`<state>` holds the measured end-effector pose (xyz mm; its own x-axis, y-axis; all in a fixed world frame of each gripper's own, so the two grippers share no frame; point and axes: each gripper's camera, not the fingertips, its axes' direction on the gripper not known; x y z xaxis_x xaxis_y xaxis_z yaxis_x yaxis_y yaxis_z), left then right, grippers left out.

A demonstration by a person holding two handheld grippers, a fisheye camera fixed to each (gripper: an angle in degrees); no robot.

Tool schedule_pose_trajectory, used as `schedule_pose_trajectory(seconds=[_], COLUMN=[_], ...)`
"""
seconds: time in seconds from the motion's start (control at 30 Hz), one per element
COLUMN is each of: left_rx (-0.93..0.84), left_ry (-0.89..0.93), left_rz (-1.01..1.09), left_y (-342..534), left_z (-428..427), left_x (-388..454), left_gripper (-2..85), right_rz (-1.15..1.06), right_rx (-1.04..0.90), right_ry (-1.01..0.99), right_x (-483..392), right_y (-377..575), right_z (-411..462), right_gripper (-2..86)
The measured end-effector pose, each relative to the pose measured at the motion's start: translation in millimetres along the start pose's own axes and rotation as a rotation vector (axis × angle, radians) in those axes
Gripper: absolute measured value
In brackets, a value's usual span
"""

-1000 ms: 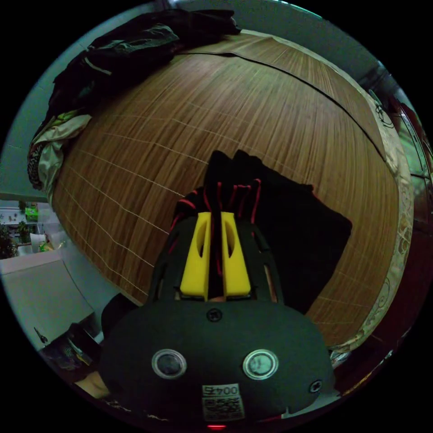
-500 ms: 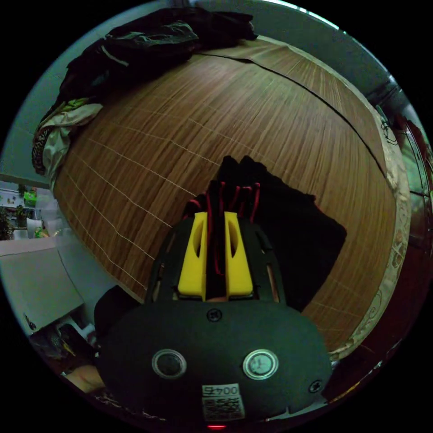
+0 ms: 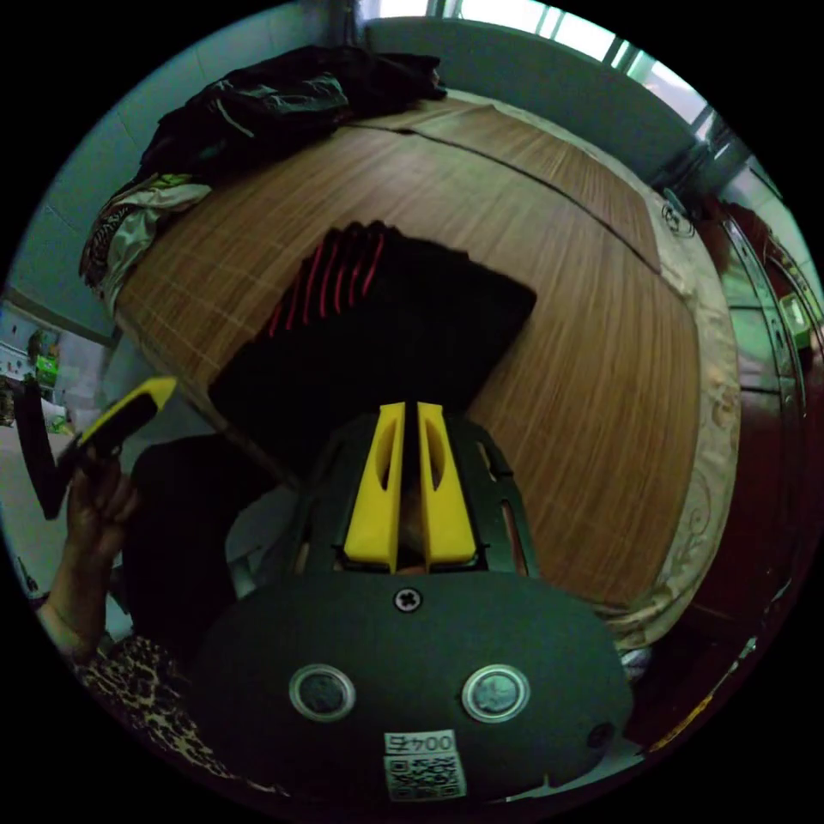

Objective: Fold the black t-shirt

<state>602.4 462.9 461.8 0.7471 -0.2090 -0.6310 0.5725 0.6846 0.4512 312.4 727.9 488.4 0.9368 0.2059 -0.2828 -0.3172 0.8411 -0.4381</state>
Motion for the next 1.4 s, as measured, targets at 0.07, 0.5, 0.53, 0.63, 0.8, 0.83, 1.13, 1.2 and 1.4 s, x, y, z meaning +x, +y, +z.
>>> schedule_pose_trajectory(seconds=[0.07,0.5,0.53,0.63,0.8,0.83,1.13,1.2,1.4], left_rx=[-0.05,-0.051,-0.037,-0.051,-0.131,-0.152,-0.248,-0.241,-0.128], left_ry=[-0.078,-0.127,-0.131,-0.121,-0.187,-0.194,-0.306,-0.327,-0.206], left_rz=[0.101,0.103,0.128,0.168,0.199,0.183,0.118,0.15,0.205], left_y=[-18,-65,-76,-108,-160,-170,-203,-203,-201], left_z=[32,73,73,89,142,156,227,231,189], left_x=[30,88,98,122,150,153,154,162,193], left_gripper=[0.2,0.2,0.1,0.1,0.1,0.1,0.1,0.1,0.1], right_rz=[0.012,0.069,0.083,0.109,0.081,0.077,0.009,-0.014,0.025], right_rx=[0.02,0.161,0.162,0.186,0.217,0.218,0.111,0.116,0.2], right_ry=[-0.039,-0.041,-0.063,-0.219,-0.215,-0.219,-0.097,-0.062,-0.079], right_x=[5,71,77,99,107,108,119,121,161], right_y=[24,150,157,190,221,223,247,254,266], right_z=[11,44,46,56,74,76,124,128,112], right_gripper=[4.2,0.4,0.3,2.3,5.0,5.0,4.8,4.8,4.2])
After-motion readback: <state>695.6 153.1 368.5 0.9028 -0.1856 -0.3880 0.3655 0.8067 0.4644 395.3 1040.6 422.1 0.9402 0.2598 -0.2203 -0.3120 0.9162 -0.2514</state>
